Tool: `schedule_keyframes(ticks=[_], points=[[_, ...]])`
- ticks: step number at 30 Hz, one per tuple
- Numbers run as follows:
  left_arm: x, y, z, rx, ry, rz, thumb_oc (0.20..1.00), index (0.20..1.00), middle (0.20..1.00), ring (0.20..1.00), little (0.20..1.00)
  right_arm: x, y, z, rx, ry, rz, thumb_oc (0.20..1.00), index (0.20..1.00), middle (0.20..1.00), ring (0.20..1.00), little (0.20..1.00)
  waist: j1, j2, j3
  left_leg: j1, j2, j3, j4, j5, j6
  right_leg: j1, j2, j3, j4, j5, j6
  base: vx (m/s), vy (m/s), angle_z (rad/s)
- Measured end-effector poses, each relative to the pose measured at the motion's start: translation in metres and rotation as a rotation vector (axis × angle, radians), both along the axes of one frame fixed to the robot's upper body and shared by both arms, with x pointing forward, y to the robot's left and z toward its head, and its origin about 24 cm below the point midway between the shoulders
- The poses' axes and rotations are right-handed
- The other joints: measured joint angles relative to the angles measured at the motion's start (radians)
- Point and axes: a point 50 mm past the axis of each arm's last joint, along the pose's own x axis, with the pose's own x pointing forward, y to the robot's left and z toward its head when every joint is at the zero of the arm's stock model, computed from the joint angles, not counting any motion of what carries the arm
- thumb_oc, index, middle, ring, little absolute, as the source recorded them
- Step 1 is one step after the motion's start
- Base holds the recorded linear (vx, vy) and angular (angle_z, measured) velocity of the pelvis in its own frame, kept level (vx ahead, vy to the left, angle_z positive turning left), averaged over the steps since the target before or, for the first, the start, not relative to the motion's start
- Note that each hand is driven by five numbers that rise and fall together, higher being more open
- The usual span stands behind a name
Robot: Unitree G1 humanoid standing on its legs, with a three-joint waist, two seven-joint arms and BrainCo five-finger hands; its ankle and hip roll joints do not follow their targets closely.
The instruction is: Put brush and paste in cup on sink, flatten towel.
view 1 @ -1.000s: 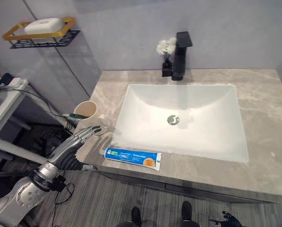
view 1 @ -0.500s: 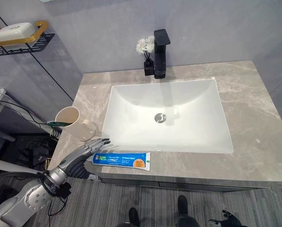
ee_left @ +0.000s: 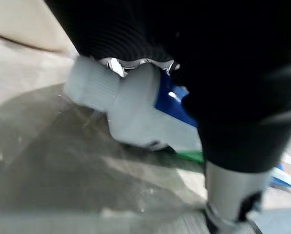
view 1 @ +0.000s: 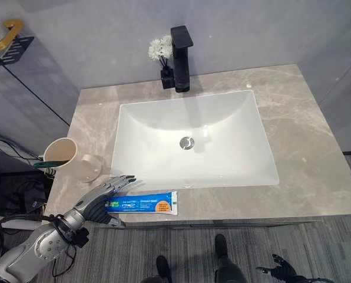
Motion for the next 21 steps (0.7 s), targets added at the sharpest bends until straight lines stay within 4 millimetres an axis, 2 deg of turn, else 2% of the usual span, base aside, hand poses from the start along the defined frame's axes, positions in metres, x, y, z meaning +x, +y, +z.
schedule_keyframes(ticks=[1, 4, 5, 17, 18, 19, 20, 21], points=[[0.0, 0.0, -0.001, -0.005, 0.0, 0.005, 0.551, 0.551, 0.551, 0.551, 0.551, 0.0, 0.0, 0.0, 0.0, -0.002, 0.001, 1.0, 1.0, 1.0, 1.0, 1.0, 0.0, -0.002, -0.001, 0.0, 0.0, 0.0, 0.0, 0.0, 0.0, 0.0, 0.0, 0.0, 0.0, 0.0, 0.0, 0.0, 0.0, 0.0], [0.003, 0.001, 0.001, -0.001, -0.006, 0.016, 0.344, 0.344, 0.344, 0.344, 0.344, 0.001, 0.001, 0.0, 0.001, -0.005, 0.001, 1.0, 1.0, 1.0, 1.0, 1.0, -0.002, -0.01, -0.005, 0.001, 0.001, 0.001, -0.001, 0.0, -0.001, 0.0, 0.0, 0.002, 0.0, -0.004, 0.004, 0.01, -0.009, -0.01], [0.004, 0.001, 0.001, 0.001, -0.009, 0.018, 0.2, 0.2, 0.2, 0.2, 0.2, 0.0, 0.001, 0.0, 0.001, -0.002, 0.0, 1.0, 1.0, 1.0, 1.0, 1.0, -0.003, -0.012, -0.006, 0.001, 0.002, 0.001, -0.001, -0.001, -0.001, 0.0, 0.001, 0.003, 0.0, -0.005, 0.003, 0.0, 0.0, 0.0], [0.006, 0.0, 0.002, 0.044, -0.022, -0.014, 0.2, 0.2, 0.2, 0.2, 0.2, -0.012, 0.002, -0.004, 0.005, 0.029, -0.025, 1.0, 1.0, 1.0, 1.0, 1.0, 0.0, -0.049, -0.029, 0.003, 0.004, -0.002, 0.0, 0.0, -0.001, 0.004, 0.003, 0.0, 0.0, 0.0, -0.002, 0.01, -0.003, 0.0], [0.007, 0.0, 0.001, 0.043, -0.018, -0.017, 0.514, 0.514, 0.514, 0.514, 0.514, -0.014, 0.002, -0.005, 0.005, 0.035, -0.034, 1.0, 1.0, 1.0, 1.0, 1.0, 0.0, -0.052, -0.03, 0.009, 0.004, -0.004, 0.0, 0.0, -0.001, 0.012, 0.002, -0.001, 0.0, 0.0, -0.001, 0.04, -0.013, 0.02], [0.007, -0.001, 0.0, 0.045, -0.013, -0.017, 0.884, 0.884, 0.884, 0.884, 0.884, -0.017, 0.002, -0.006, 0.006, 0.043, -0.042, 1.0, 1.0, 1.0, 1.0, 1.0, -0.001, -0.054, -0.031, 0.019, 0.004, -0.004, 0.0, 0.0, -0.001, 0.022, 0.003, -0.002, 0.0, 0.0, -0.001, 0.0, 0.0, 0.0], [0.006, 0.0, -0.003, 0.048, 0.006, -0.012, 1.0, 1.0, 1.0, 1.0, 1.0, -0.021, 0.003, -0.008, 0.011, 0.053, -0.055, 1.0, 1.0, 1.0, 1.0, 1.0, -0.003, -0.058, -0.036, 0.032, 0.006, -0.004, -0.001, -0.002, -0.003, 0.035, 0.004, -0.004, 0.0, -0.005, -0.001, 0.0, 0.0, 0.0], [0.006, 0.0, -0.006, 0.038, 0.022, 0.0, 1.0, 1.0, 1.0, 1.0, 1.0, -0.024, 0.004, -0.009, 0.013, 0.061, -0.059, 1.0, 1.0, 1.0, 1.0, 1.0, -0.004, -0.063, -0.041, 0.035, 0.006, -0.002, -0.001, -0.004, -0.003, 0.037, 0.004, -0.003, 0.0, -0.007, 0.0, 0.02, -0.003, -0.04]])
